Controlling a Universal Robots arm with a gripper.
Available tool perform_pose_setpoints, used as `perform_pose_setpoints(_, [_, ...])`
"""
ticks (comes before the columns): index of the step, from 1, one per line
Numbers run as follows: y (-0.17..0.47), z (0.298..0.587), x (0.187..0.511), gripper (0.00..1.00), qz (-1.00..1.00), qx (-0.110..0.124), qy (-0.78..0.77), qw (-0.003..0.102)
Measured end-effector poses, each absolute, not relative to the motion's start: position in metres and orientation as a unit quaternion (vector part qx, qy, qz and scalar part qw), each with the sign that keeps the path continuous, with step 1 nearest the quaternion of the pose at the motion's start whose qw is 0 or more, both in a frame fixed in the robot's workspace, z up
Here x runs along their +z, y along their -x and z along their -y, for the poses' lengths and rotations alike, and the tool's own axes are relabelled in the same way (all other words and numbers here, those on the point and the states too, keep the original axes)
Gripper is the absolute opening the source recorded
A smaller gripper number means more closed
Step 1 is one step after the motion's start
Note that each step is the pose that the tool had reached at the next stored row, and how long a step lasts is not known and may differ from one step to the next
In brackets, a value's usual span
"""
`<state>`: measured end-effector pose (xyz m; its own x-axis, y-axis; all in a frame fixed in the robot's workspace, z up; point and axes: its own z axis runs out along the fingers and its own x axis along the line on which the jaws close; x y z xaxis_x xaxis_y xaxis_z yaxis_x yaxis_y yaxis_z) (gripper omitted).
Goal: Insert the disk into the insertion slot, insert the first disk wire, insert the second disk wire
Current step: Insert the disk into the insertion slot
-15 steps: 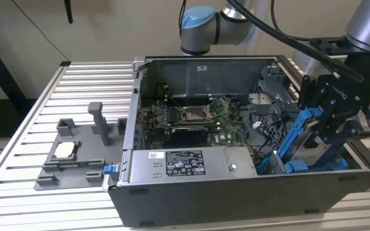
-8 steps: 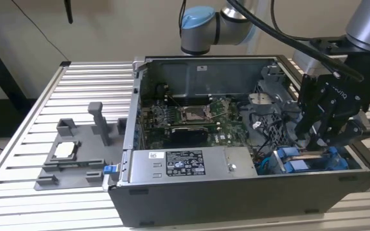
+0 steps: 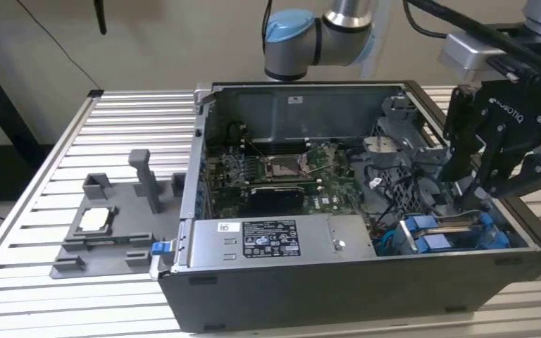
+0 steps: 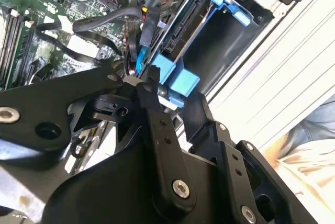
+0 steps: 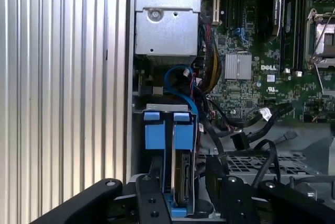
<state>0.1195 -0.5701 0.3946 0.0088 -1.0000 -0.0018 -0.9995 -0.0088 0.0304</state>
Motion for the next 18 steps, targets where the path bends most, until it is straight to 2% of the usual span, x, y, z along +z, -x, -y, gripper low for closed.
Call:
perform_pose_setpoints(1, [-0.119, 0.570, 0.395, 0.47, 0.704, -0.010, -0.710, 0.006])
perform_pose_setpoints(4, [-0.118, 0.570, 0.395, 0.47, 0.704, -0.003, -0.710, -0.018])
perform_pose_setpoints(10, [-0.116, 0.569, 0.395, 0.47, 0.701, 0.021, -0.710, -0.057])
perform_pose_setpoints(12, [-0.115, 0.567, 0.394, 0.47, 0.700, 0.025, -0.711, -0.063])
perform_pose_setpoints(18, [-0.114, 0.556, 0.388, 0.47, 0.695, 0.033, -0.714, -0.072])
